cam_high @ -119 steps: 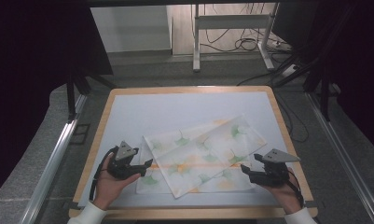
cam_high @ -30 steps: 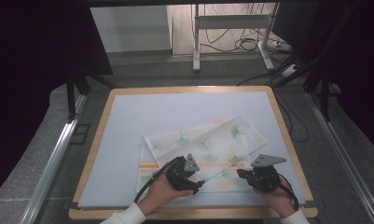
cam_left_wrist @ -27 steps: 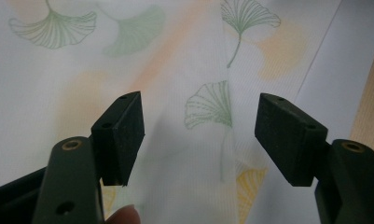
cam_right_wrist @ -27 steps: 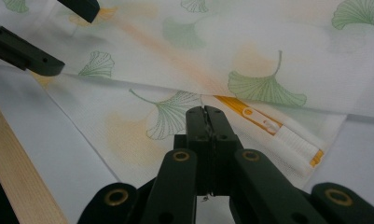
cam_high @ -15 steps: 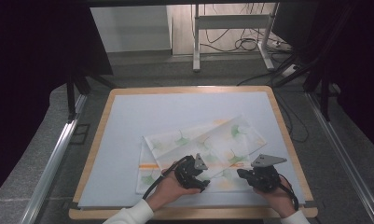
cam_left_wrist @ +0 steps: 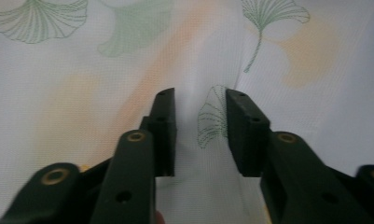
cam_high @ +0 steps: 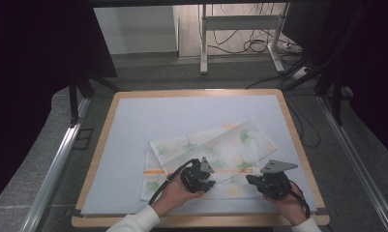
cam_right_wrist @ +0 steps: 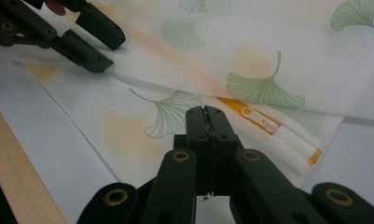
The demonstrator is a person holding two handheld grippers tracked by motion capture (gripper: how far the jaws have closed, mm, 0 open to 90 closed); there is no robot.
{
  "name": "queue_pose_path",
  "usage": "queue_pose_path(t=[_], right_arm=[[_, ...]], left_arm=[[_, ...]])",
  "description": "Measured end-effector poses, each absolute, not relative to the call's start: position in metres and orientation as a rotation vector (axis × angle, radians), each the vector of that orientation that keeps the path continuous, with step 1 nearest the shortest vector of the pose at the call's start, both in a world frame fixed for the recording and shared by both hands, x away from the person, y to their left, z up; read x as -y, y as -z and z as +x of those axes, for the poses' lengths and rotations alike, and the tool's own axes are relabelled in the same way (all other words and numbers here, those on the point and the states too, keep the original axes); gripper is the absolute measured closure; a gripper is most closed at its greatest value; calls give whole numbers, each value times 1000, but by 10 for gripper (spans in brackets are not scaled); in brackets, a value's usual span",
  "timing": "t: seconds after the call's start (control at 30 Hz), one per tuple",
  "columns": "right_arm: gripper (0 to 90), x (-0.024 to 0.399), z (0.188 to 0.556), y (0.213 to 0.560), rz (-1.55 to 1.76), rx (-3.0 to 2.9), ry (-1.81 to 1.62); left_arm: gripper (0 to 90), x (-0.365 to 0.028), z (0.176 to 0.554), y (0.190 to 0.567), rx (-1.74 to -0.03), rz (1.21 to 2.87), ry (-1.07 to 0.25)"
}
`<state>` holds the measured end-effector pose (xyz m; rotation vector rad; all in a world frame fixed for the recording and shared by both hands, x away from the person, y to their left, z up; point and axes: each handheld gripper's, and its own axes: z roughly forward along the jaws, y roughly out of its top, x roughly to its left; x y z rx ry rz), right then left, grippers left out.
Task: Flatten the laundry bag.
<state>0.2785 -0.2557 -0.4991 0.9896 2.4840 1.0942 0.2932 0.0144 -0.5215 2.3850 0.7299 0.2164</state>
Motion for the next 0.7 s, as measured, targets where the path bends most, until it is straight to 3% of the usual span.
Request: queue_pose_path(t=[0.03,0.1,0.3,0.7], right_arm=[[885,256,278,499,989,-2485,-1093],[885,255,279,499,978,-2489,-1094],[885,255,278,499,974,-2490,-1091],[885,250,276,498,949,-2506,-1115]], left_arm=[[708,-15,294,521,-736,2381,-214],[800,-16,295,521,-746,2377,-213],[868,-18,296,522,-763,2345,-186],[890,-24,295,512,-757,2283,-160]])
